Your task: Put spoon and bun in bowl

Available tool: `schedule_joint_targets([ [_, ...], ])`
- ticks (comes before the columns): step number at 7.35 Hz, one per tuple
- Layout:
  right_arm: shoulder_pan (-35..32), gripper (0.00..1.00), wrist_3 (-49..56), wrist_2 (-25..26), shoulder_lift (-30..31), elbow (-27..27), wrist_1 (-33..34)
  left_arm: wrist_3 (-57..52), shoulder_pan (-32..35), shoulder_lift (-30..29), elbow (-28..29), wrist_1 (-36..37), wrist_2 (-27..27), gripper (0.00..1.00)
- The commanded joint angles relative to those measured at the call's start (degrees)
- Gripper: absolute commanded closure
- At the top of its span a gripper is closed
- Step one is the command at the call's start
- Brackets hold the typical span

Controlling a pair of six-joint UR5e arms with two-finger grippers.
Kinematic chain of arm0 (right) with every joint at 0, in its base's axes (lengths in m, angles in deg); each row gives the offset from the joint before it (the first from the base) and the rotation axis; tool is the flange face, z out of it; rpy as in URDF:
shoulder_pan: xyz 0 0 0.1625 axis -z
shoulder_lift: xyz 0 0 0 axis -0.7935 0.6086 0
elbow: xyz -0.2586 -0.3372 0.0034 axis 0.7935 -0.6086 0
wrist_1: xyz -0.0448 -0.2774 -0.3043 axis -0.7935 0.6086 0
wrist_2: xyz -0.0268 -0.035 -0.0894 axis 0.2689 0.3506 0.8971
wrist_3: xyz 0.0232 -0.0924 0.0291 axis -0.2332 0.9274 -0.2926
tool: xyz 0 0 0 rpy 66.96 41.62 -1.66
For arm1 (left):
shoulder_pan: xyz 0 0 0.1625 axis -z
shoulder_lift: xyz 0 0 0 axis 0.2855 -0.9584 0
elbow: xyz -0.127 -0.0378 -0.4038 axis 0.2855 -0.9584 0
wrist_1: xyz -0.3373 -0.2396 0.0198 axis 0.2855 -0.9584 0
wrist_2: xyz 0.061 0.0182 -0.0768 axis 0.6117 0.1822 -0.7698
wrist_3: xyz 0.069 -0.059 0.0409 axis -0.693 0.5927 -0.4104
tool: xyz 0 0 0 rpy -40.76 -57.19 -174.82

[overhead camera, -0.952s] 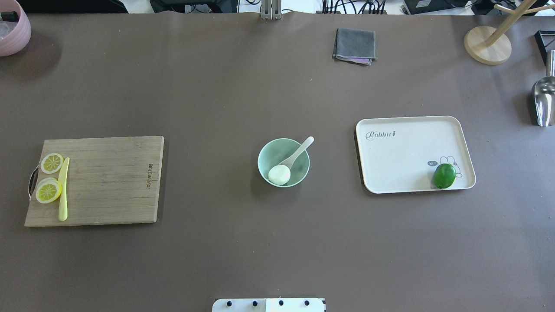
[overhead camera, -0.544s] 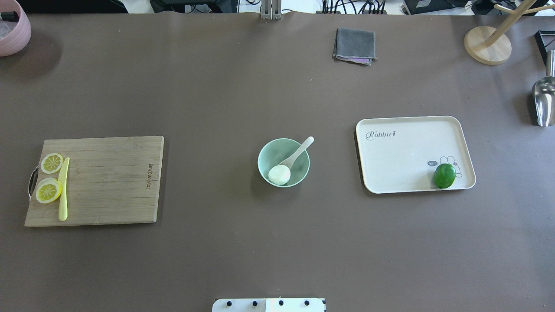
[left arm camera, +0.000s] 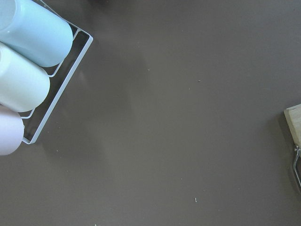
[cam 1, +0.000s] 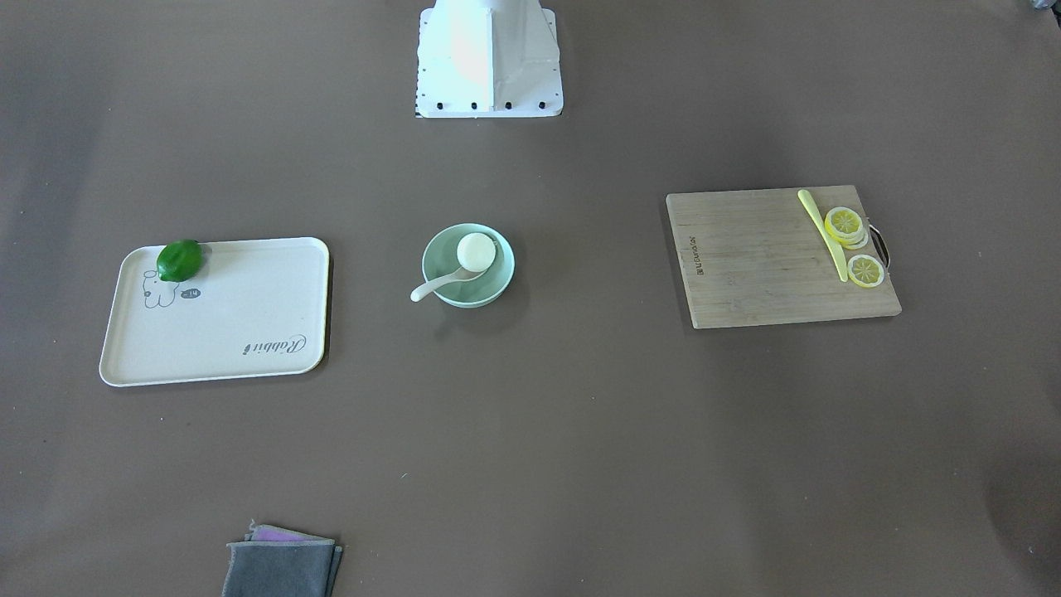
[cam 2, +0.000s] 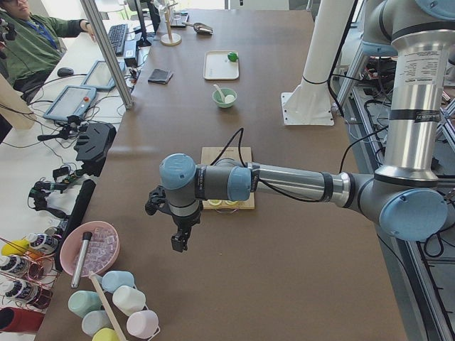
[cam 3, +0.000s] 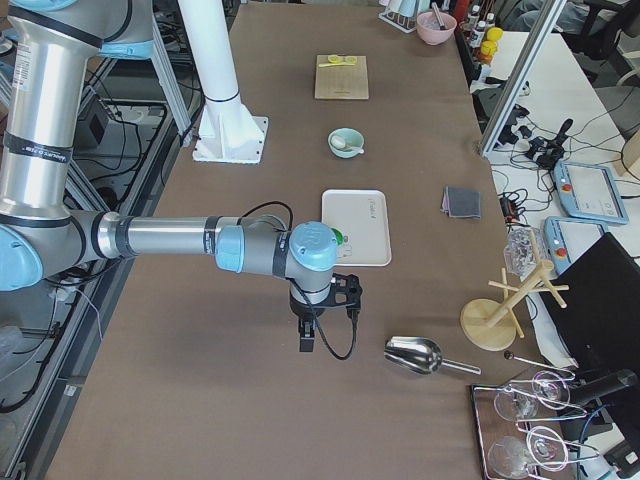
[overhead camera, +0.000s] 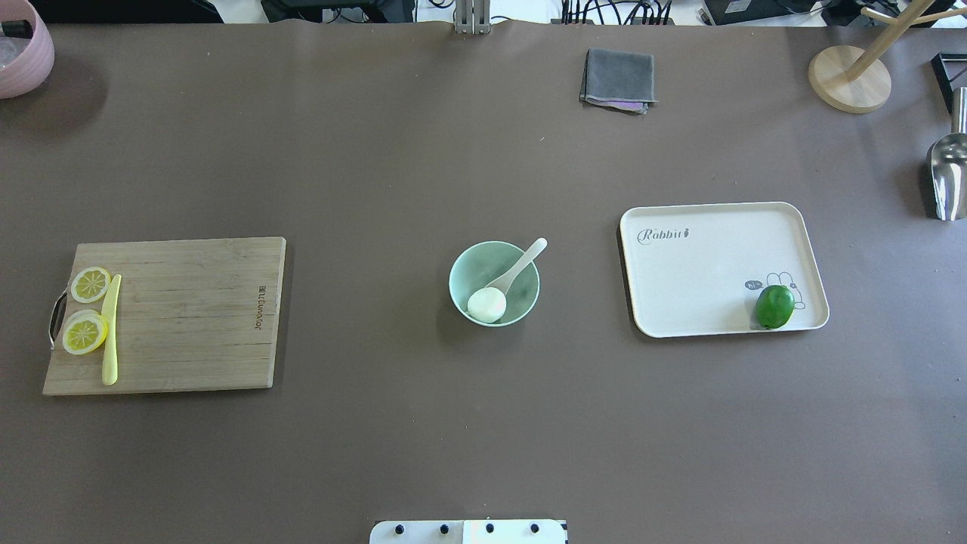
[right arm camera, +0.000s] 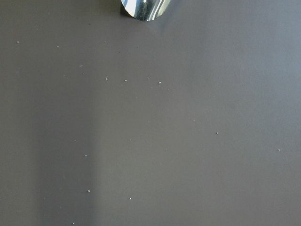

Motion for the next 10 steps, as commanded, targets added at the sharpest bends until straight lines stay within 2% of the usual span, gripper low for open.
schedule_joint_targets([
  [1, 0.0, 0.00, 0.0, 0.0, 0.1, -0.9, 0.1, 0.0, 0.0, 0.1, 0.0, 0.0, 0.0, 0.01],
  [6, 0.0, 0.00, 0.0, -0.1, 0.1, -2.2, 0.1, 0.0, 0.0, 0.2, 0.0, 0.0, 0.0, 0.01],
  [8, 0.0, 0.00, 0.0, -2.4, 0.1, -2.2, 0.1, 0.0, 0.0, 0.2, 0.0, -0.1, 0.0, 0.01],
  [10, 0.0, 0.00, 0.0, -2.5, 0.1, -2.2, 0.1, 0.0, 0.0, 0.2, 0.0, 0.0, 0.1, 0.01],
])
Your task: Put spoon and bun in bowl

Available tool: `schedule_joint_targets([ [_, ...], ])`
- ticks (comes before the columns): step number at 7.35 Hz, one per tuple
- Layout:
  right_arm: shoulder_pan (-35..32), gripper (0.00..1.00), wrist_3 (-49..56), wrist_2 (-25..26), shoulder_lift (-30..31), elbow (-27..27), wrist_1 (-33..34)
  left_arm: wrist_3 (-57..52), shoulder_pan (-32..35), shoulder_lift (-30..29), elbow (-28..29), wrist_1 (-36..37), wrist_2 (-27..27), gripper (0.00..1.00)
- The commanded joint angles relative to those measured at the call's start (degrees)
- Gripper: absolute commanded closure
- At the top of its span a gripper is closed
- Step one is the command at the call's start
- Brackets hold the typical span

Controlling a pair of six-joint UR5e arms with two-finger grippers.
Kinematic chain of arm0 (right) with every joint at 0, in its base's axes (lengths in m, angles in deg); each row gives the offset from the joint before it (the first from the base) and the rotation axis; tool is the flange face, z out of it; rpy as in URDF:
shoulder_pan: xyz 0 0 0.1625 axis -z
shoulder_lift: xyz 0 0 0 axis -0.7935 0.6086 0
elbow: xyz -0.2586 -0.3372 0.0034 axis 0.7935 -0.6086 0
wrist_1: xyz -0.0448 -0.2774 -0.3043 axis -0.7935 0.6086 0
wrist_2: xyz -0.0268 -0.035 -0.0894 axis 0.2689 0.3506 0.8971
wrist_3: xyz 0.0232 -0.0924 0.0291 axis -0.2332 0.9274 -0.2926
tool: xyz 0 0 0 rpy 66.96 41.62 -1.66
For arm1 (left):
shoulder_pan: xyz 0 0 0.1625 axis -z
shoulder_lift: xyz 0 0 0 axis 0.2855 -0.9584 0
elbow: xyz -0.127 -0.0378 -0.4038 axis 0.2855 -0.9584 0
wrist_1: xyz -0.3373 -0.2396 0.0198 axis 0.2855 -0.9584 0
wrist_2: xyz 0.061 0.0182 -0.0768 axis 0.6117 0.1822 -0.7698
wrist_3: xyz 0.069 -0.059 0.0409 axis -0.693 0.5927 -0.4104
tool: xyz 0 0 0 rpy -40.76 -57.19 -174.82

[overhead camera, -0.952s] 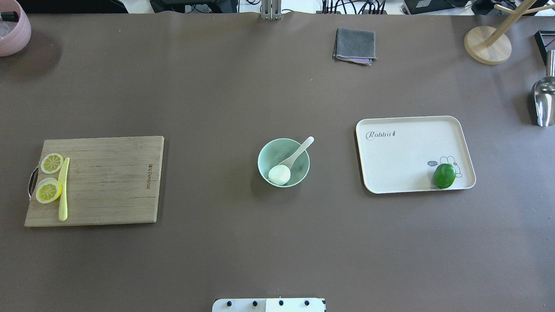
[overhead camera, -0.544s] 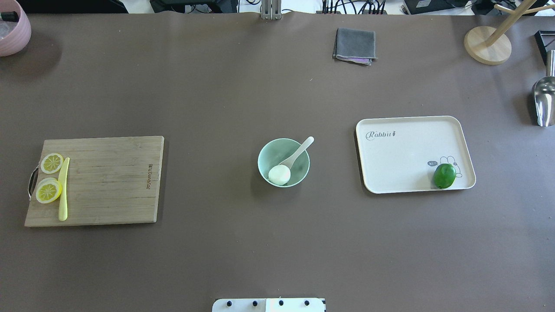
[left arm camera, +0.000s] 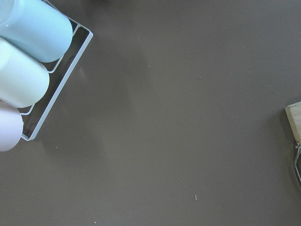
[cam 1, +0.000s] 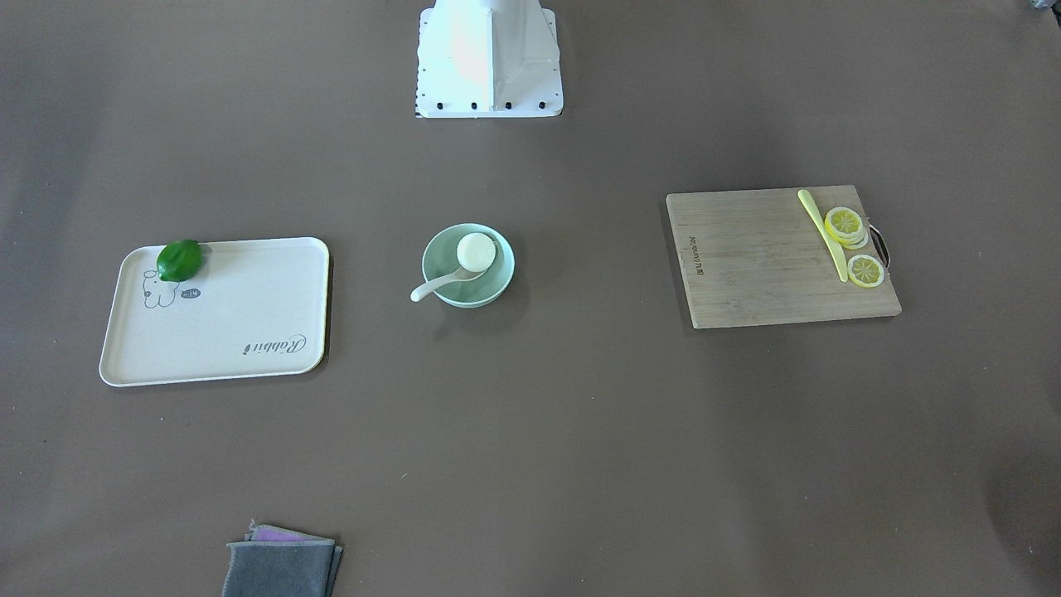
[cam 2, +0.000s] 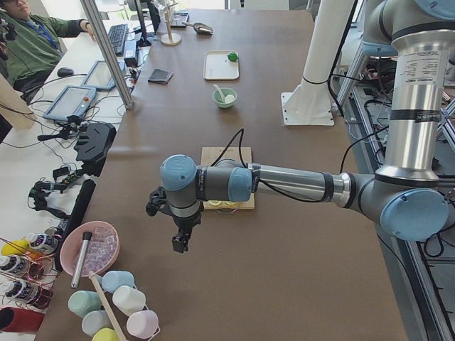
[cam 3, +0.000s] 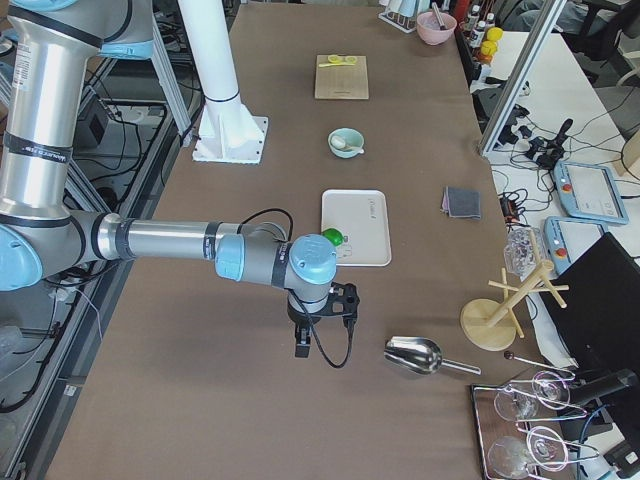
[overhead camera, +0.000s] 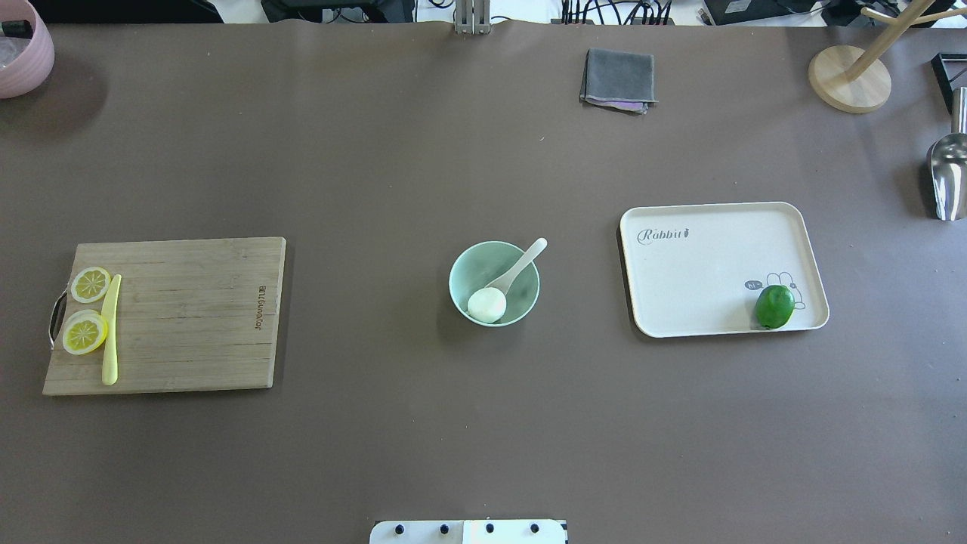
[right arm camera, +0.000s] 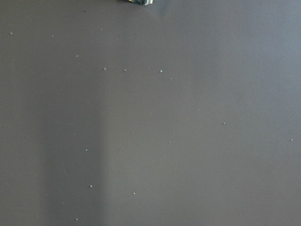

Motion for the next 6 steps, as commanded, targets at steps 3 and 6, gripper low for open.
schedule_joint_targets([
  [3, 0.4, 0.00, 0.0, -0.3, 0.0, 0.0, 0.0, 0.0, -0.2, 0.0, 0.0, -0.1, 0.0, 0.01],
  [6, 0.5, 0.00, 0.0, -1.1, 0.0, 0.0, 0.0, 0.1, -0.2, -0.1, -0.1, 0.0, 0.0, 0.01],
])
